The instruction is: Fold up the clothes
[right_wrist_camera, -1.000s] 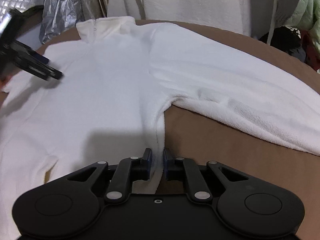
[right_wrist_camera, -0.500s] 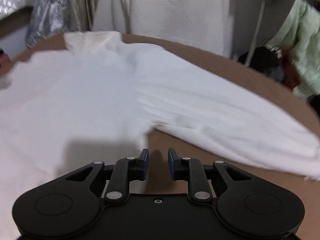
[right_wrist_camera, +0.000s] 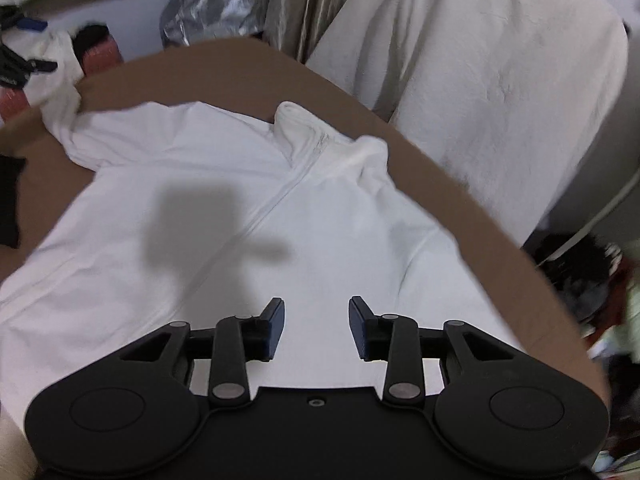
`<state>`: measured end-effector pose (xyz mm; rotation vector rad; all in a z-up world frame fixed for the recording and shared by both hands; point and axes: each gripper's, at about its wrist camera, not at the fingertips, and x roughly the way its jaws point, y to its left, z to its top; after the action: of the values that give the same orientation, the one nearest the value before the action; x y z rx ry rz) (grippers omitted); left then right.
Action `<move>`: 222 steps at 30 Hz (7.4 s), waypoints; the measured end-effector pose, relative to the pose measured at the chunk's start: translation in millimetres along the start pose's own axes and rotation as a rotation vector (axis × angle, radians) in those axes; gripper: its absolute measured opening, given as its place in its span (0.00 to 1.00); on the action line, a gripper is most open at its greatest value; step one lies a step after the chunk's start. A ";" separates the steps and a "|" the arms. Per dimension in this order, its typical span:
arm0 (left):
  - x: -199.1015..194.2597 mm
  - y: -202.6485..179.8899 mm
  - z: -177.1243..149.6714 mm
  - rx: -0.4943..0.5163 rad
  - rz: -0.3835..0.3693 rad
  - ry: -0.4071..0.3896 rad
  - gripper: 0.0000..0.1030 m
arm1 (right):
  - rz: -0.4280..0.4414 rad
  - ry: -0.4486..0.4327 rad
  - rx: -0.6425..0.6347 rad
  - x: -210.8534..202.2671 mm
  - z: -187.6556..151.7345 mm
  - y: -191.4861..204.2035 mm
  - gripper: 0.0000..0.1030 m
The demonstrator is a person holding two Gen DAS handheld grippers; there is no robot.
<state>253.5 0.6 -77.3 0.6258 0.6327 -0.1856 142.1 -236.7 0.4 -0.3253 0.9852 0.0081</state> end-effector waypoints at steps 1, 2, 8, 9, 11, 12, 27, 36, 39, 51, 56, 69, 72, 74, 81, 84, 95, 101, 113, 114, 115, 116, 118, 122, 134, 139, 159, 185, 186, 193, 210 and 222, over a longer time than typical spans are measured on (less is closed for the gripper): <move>10.1 3.5 2.6 -0.035 -0.011 0.007 0.82 | -0.038 0.012 -0.010 -0.3 13.2 7.4 0.46; 21.6 8.4 4.0 -0.094 -0.040 0.007 0.82 | -0.060 0.015 -0.004 1.9 26.2 12.4 0.46; 85.8 9.3 -40.1 -0.432 -0.200 0.034 0.82 | 0.030 -0.033 0.147 31.3 91.9 32.5 0.48; 94.5 6.0 -55.7 -0.479 -0.207 0.055 0.82 | 0.055 -0.037 0.165 40.5 99.6 36.3 0.48; 110.8 5.1 -89.6 -0.595 -0.233 0.093 0.82 | 0.087 -0.020 0.170 58.2 112.4 45.3 0.48; 118.5 5.6 -103.8 -0.642 -0.246 0.128 0.81 | 0.102 -0.016 0.155 66.7 118.2 49.7 0.48; 163.3 39.2 -149.8 -0.775 -0.063 0.096 0.81 | 0.241 0.026 0.242 228.2 198.5 35.1 0.57; 193.5 28.3 -158.4 -0.815 -0.113 0.123 0.81 | 0.382 0.156 0.194 311.2 211.4 29.9 0.56; 192.8 26.9 -162.1 -0.821 -0.096 0.124 0.80 | 0.354 0.068 0.295 322.0 211.3 28.0 0.53; 191.7 46.9 -182.9 -0.867 0.097 0.167 0.67 | 0.216 -0.052 0.416 311.2 221.8 1.7 0.06; 168.1 68.6 -190.6 -0.871 0.137 0.161 0.66 | 0.124 0.043 0.398 324.9 233.7 18.1 0.14; 126.8 148.3 -260.4 -1.325 0.188 0.181 0.70 | -0.237 0.169 0.137 287.8 269.3 67.5 0.56; 139.8 136.0 -248.4 -1.237 0.130 0.229 0.71 | -0.316 0.141 0.039 275.7 274.9 79.4 0.64; 154.9 121.5 -236.4 -1.154 0.064 0.267 0.91 | -0.382 0.107 0.029 268.4 277.6 81.9 0.66; 183.1 88.6 -217.6 -0.932 0.054 0.306 0.84 | 0.019 -0.003 0.269 254.7 249.9 97.7 0.67; 179.3 90.6 -216.9 -0.961 0.123 0.227 0.20 | 0.212 0.004 0.307 257.5 226.0 122.3 0.67; 112.9 124.0 -220.7 -1.148 0.132 -0.146 0.34 | 0.355 0.091 0.359 286.2 175.2 134.9 0.67; 128.6 146.8 -274.2 -1.416 0.272 0.203 0.36 | 0.330 0.064 0.307 288.0 140.1 140.8 0.67; 138.3 153.1 -280.9 -1.359 0.298 0.290 0.53 | 0.331 0.058 0.296 269.9 128.1 140.0 0.67; 137.1 152.4 -274.6 -1.322 0.299 0.239 0.22 | 0.332 0.058 0.305 270.1 127.5 138.9 0.68; 132.4 154.1 -266.8 -1.295 0.282 0.186 0.08 | 0.329 0.060 0.313 271.3 127.8 138.3 0.68; 124.8 156.9 -258.5 -1.276 0.265 0.123 0.08 | 0.325 0.060 0.320 271.6 128.1 138.4 0.68; 96.9 162.7 -246.6 -1.247 0.287 -0.046 0.08 | 0.318 0.060 0.334 269.8 128.4 140.4 0.68; 77.3 172.7 -237.6 -1.239 0.403 -0.161 0.44 | 0.348 0.046 0.382 245.4 112.3 138.4 0.67; 38.2 118.4 -221.7 -1.226 -0.039 0.173 0.72 | 0.374 -0.060 0.570 99.4 -64.5 155.2 0.68; -19.3 11.3 -188.7 -0.893 -0.296 0.200 0.72 | 0.368 -0.140 0.610 66.6 -124.1 199.0 0.68; -145.0 -73.1 -251.9 -0.776 -0.291 0.080 0.74 | 0.185 -0.121 -0.117 -38.1 -147.1 319.1 0.68; -137.7 -94.9 -250.6 -0.772 -0.397 0.057 0.84 | 0.327 -0.384 0.453 10.1 -226.9 214.0 0.08; -145.3 -101.4 -250.1 -0.734 -0.400 0.047 0.86 | 0.317 -0.381 0.473 11.6 -228.0 209.9 0.08; -175.5 -172.0 -247.3 -0.426 -0.413 0.023 0.87 | 0.248 -0.363 0.600 20.7 -236.6 183.5 0.08; -189.9 -212.5 -236.5 -0.356 -0.315 -0.063 0.99 | 0.118 -0.402 0.490 -8.5 -243.9 198.4 0.08; -270.5 -145.7 -257.5 -0.514 0.001 -0.271 0.04 | 0.010 -0.482 0.053 -27.5 -253.1 266.9 0.07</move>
<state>-140.0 31.4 -147.6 0.1011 0.3937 -0.0970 -120.8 -48.2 -176.8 -0.2530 0.5081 0.0664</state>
